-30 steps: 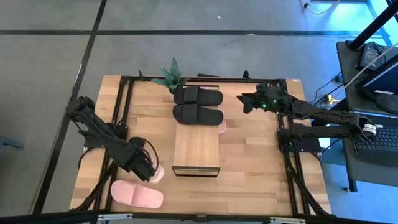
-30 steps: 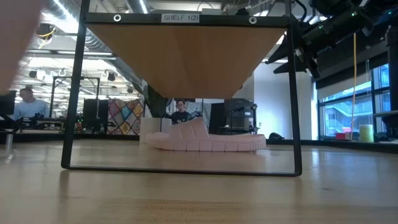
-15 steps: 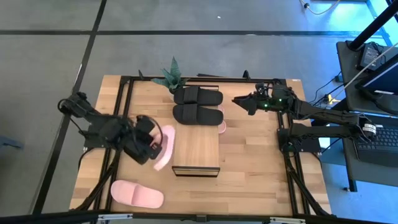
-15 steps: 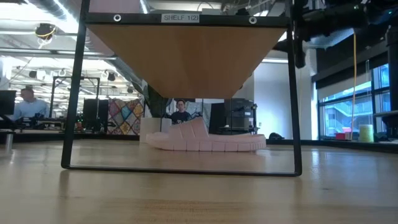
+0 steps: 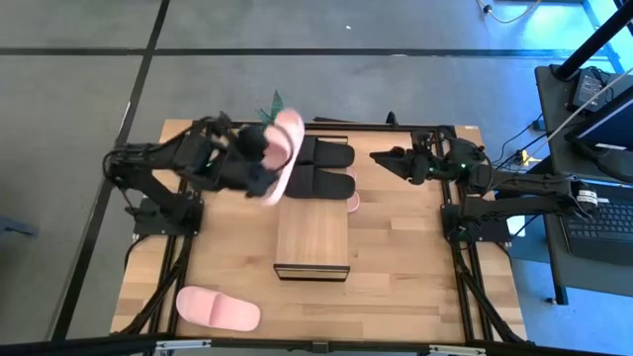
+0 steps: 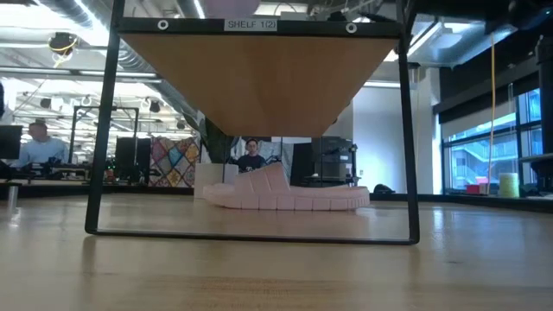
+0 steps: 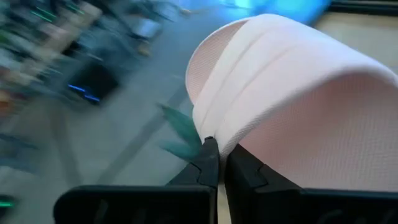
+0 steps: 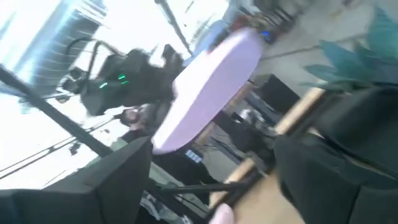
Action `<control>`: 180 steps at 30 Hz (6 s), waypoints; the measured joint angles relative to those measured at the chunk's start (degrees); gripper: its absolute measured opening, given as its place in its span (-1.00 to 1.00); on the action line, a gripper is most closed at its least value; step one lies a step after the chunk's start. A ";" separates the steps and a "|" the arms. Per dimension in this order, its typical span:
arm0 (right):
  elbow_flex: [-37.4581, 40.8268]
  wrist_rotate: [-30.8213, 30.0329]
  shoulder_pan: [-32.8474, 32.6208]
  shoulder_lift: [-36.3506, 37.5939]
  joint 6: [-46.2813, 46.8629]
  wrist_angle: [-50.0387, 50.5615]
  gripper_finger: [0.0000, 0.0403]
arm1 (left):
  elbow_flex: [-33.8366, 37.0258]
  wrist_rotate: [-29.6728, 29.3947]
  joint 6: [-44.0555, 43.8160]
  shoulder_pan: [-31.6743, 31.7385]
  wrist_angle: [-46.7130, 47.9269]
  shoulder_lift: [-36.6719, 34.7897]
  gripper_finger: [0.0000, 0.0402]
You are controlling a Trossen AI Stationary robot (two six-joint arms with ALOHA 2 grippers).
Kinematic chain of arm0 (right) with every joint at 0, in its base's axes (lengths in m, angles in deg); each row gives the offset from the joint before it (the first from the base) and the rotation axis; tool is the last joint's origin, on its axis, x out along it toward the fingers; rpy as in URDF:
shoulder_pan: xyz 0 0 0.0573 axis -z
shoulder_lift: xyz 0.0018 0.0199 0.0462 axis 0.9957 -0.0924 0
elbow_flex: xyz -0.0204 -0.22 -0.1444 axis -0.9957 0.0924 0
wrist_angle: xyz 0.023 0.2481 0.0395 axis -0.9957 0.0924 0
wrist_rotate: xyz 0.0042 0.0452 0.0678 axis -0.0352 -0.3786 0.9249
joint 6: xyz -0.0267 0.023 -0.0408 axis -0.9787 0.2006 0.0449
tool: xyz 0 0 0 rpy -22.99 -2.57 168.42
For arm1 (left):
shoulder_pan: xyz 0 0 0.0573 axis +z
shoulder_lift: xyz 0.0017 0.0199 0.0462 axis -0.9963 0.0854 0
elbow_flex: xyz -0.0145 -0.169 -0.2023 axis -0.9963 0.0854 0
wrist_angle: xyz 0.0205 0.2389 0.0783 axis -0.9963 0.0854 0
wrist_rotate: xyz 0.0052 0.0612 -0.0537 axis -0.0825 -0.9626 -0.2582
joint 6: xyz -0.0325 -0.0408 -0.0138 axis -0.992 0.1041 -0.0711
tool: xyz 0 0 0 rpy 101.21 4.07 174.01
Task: Pick and place slides into the shelf
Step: Put the pink slide under the shelf
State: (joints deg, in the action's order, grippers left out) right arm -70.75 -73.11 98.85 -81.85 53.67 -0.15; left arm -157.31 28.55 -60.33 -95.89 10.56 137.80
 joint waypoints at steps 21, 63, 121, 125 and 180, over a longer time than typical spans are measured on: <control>-23.41 -21.87 -10.84 -22.89 -8.06 9.88 0.58 | -18.00 -10.69 52.55 11.22 -30.60 18.01 -0.99; -27.98 -25.85 -13.29 -34.18 -5.46 -2.08 0.39 | -18.04 -12.47 52.82 10.63 -34.32 18.01 -1.00; -45.19 -6.77 -2.19 -11.54 -18.77 84.75 -0.62 | -16.79 25.89 13.85 -1.98 0.11 5.82 0.22; -51.39 -3.67 -2.15 -11.37 -16.99 104.05 -0.64 | -16.00 29.19 15.76 -1.89 -0.01 5.47 0.22; 7.93 35.07 -10.30 -13.22 -15.50 50.69 -0.64 | 83.31 62.14 16.54 10.15 -100.17 -53.44 0.22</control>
State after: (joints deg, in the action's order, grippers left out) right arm -62.82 -38.03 88.55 -95.07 38.17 50.54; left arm -74.00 90.69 -43.80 -85.75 -89.61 84.36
